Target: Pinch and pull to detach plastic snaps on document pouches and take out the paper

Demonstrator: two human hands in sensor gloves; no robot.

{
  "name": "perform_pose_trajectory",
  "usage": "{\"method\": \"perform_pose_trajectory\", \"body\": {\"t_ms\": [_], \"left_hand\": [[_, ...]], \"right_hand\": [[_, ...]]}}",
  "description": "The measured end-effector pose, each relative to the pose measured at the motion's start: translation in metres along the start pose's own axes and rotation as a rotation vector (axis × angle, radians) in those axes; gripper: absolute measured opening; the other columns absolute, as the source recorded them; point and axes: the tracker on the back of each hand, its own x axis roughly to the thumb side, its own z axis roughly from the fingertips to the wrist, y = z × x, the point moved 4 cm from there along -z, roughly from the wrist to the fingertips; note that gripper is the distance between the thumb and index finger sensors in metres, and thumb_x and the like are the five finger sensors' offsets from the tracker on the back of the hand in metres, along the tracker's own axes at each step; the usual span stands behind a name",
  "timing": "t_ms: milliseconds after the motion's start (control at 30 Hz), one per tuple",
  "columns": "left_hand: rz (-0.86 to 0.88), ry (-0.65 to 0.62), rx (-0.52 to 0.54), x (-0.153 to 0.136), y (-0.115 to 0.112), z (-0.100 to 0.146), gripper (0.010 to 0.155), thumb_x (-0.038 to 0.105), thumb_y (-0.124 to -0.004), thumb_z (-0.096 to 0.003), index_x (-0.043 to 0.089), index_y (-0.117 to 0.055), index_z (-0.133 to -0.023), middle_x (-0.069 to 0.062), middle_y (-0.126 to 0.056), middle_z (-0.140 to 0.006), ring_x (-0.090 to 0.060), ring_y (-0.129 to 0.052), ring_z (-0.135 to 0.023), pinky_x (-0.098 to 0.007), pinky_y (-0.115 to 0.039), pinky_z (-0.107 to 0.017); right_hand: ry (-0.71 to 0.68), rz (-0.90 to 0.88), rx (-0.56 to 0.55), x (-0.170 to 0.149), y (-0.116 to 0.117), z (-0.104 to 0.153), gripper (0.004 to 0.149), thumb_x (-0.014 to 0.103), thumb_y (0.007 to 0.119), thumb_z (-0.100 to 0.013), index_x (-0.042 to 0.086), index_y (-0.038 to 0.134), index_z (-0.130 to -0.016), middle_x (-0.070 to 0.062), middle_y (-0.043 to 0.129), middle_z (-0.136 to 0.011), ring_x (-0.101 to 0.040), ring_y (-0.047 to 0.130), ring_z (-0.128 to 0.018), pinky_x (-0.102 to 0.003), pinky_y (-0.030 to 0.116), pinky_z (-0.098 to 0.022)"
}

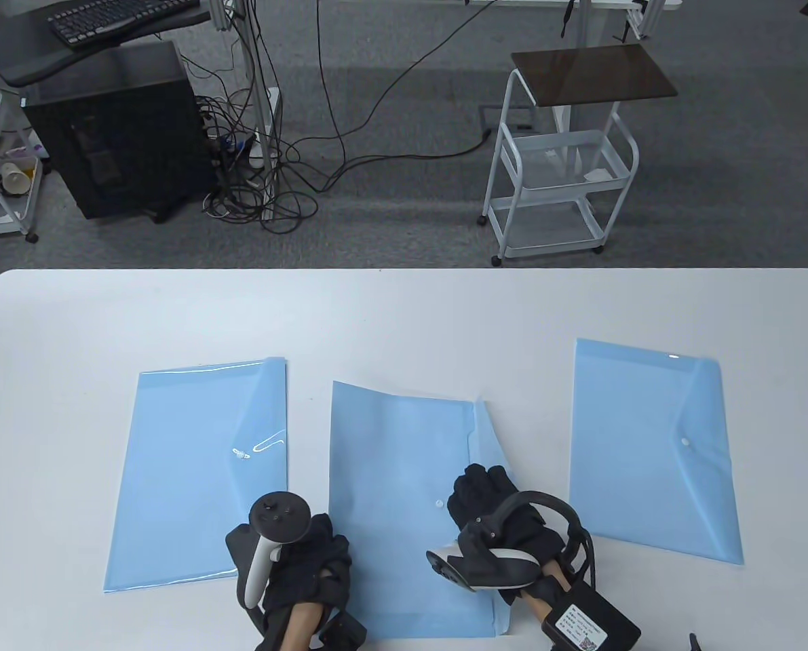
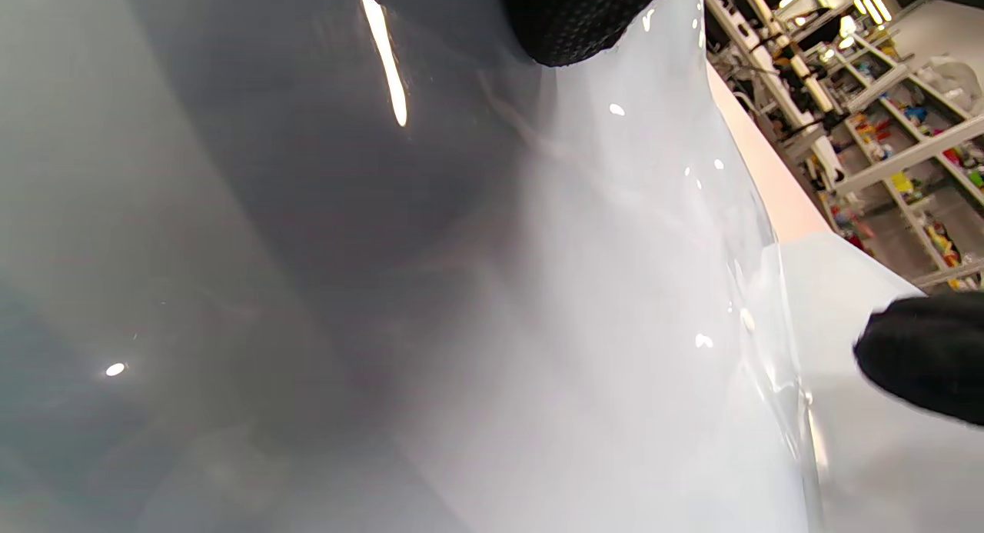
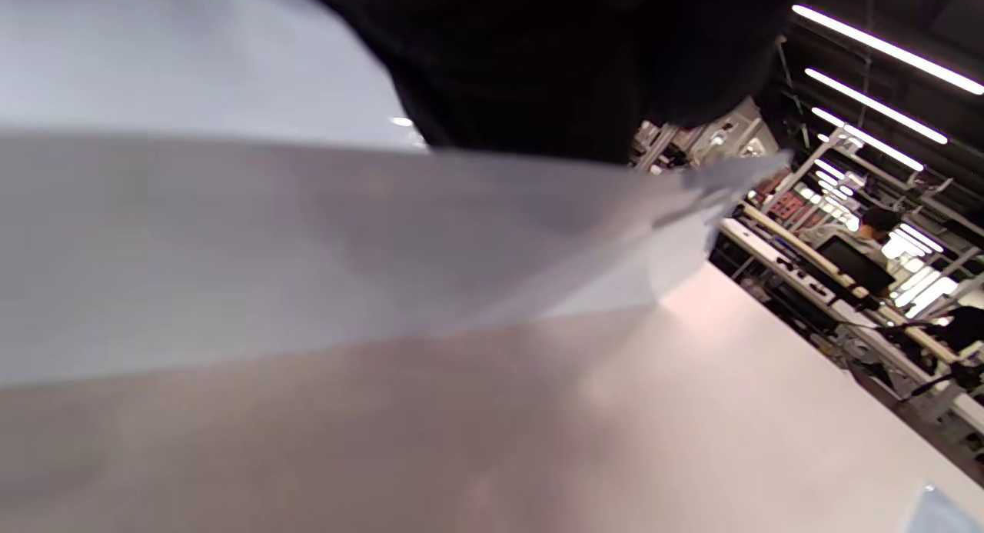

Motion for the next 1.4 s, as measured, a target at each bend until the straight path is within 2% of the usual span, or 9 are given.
{"method": "perform_pose_trajectory", "body": {"t_ms": [100,267,367,500,633,733,967,1100,1400], "left_hand": [[0.002,0.002,0.001,0.000,0.000,0.000,0.050,0.026,-0.068,-0.0579,0.008,-0.056,-0.103,-0.006,-0.090,-0.090,-0.023,-0.106,-0.064,-0.035,-0.095,-0.043],[-0.002,0.004,0.005,0.000,0.001,0.000,0.050,0.026,-0.068,-0.0578,0.008,-0.056,-0.103,-0.006,-0.091,-0.090,-0.022,-0.107,-0.064,-0.034,-0.095,-0.043],[-0.001,0.005,0.006,0.000,0.001,0.000,0.050,0.026,-0.068,-0.0578,0.008,-0.056,-0.103,-0.006,-0.091,-0.090,-0.022,-0.107,-0.063,-0.034,-0.095,-0.043],[-0.002,0.007,0.007,0.000,0.001,0.000,0.050,0.026,-0.068,-0.0578,0.008,-0.056,-0.103,-0.006,-0.090,-0.090,-0.022,-0.106,-0.063,-0.034,-0.095,-0.043],[-0.006,0.007,0.010,-0.001,0.001,0.000,0.051,0.025,-0.067,-0.0576,0.008,-0.055,-0.104,-0.005,-0.090,-0.090,-0.021,-0.106,-0.063,-0.034,-0.095,-0.043],[-0.004,0.008,0.007,-0.001,0.000,0.000,0.052,0.025,-0.066,-0.0573,0.008,-0.053,-0.105,-0.006,-0.089,-0.090,-0.022,-0.105,-0.063,-0.034,-0.094,-0.044],[0.077,-0.004,-0.031,-0.004,0.000,-0.002,0.054,0.019,-0.066,-0.0559,0.008,-0.049,-0.106,-0.007,-0.085,-0.093,-0.026,-0.104,-0.065,-0.039,-0.092,-0.046],[0.162,-0.019,-0.045,-0.005,0.003,-0.002,0.053,0.018,-0.065,-0.0553,0.009,-0.050,-0.105,-0.004,-0.085,-0.092,-0.026,-0.103,-0.064,-0.040,-0.090,-0.046],[0.349,-0.061,-0.143,-0.007,0.002,-0.002,0.053,0.018,-0.064,-0.0555,0.009,-0.049,-0.105,-0.003,-0.084,-0.092,-0.023,-0.103,-0.060,-0.040,-0.089,-0.046]], "right_hand": [[0.073,-0.130,0.028,-0.012,0.005,0.002,0.055,0.007,0.096,-0.038,0.028,0.083,-0.087,-0.002,0.091,-0.098,-0.030,0.093,-0.088,-0.044,0.087,-0.063],[0.247,-0.280,0.053,-0.034,0.007,0.009,0.051,0.017,0.094,-0.042,0.020,0.082,-0.091,-0.013,0.092,-0.095,-0.035,0.101,-0.075,-0.042,0.097,-0.049],[0.357,-0.468,0.088,-0.044,0.011,0.014,0.052,0.022,0.092,-0.044,0.014,0.080,-0.094,-0.020,0.090,-0.096,-0.034,0.105,-0.068,-0.040,0.100,-0.040],[0.453,-0.687,0.183,-0.052,0.023,0.014,0.054,0.023,0.088,-0.048,0.007,0.075,-0.097,-0.027,0.087,-0.096,-0.038,0.104,-0.067,-0.042,0.100,-0.038],[0.547,-0.897,0.283,-0.057,0.046,0.012,0.053,0.019,0.082,-0.050,0.003,0.071,-0.100,-0.031,0.084,-0.097,-0.044,0.101,-0.069,-0.051,0.096,-0.040],[0.567,-0.925,0.293,-0.058,0.061,0.012,0.053,0.019,0.081,-0.051,0.004,0.070,-0.100,-0.029,0.083,-0.096,-0.043,0.099,-0.068,-0.052,0.094,-0.040],[0.594,-0.942,0.198,-0.064,0.077,0.018,0.054,0.021,0.083,-0.050,0.009,0.069,-0.101,-0.021,0.083,-0.094,-0.035,0.096,-0.062,-0.050,0.089,-0.041],[0.596,-0.923,0.181,-0.064,0.079,0.018,0.054,0.022,0.085,-0.049,0.011,0.071,-0.100,-0.018,0.085,-0.092,-0.032,0.096,-0.059,-0.049,0.089,-0.040],[0.544,-0.754,0.181,-0.054,0.078,0.009,0.057,0.027,0.088,-0.047,0.015,0.072,-0.100,-0.012,0.086,-0.086,-0.028,0.094,-0.052,-0.047,0.089,-0.034]]}}
